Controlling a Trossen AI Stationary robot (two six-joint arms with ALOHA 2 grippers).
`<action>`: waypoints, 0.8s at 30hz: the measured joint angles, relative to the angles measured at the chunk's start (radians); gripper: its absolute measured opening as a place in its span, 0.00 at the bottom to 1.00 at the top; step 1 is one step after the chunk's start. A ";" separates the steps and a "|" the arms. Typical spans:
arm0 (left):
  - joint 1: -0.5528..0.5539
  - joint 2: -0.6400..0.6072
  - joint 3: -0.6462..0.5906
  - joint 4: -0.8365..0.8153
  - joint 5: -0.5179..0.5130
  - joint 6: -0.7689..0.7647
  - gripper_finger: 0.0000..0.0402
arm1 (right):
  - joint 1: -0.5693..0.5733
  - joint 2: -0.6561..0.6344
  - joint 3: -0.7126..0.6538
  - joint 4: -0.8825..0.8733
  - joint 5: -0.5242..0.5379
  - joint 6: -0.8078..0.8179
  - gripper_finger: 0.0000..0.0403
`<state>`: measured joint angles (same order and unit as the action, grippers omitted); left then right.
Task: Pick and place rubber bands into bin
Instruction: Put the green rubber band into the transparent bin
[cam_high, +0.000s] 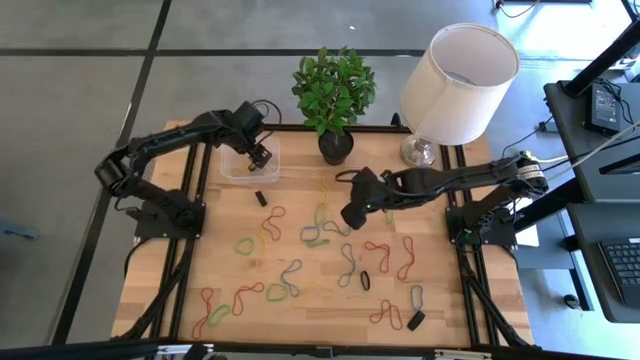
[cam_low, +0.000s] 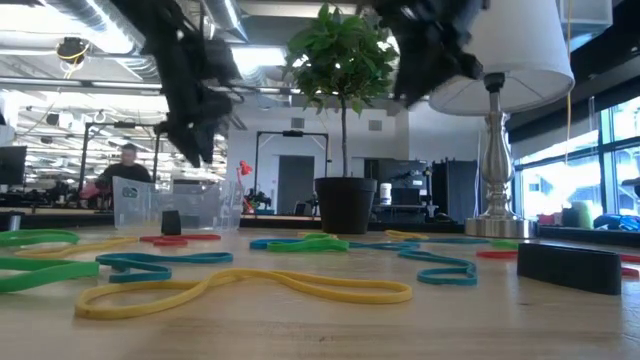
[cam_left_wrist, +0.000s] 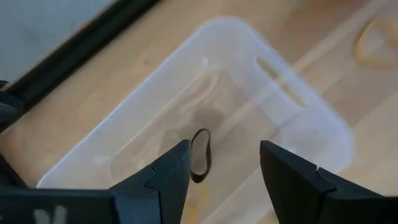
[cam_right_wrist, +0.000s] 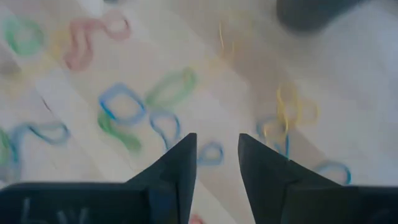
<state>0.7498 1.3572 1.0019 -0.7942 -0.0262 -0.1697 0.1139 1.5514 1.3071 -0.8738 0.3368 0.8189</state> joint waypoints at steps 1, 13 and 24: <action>-0.006 -0.020 0.004 -0.006 0.000 -0.021 0.46 | 0.002 -0.007 -0.027 0.000 -0.019 0.000 0.29; -0.375 -0.182 0.009 -0.066 -0.040 -0.276 0.43 | 0.078 -0.413 -0.504 0.155 -0.130 0.018 0.03; -0.864 -0.064 0.137 -0.205 -0.132 -0.773 0.42 | 0.066 -0.825 -0.815 0.274 -0.164 0.009 0.08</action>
<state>-0.1142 1.2936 1.1391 -0.9992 -0.1581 -0.9426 0.1801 0.7261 0.4922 -0.5997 0.1726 0.8274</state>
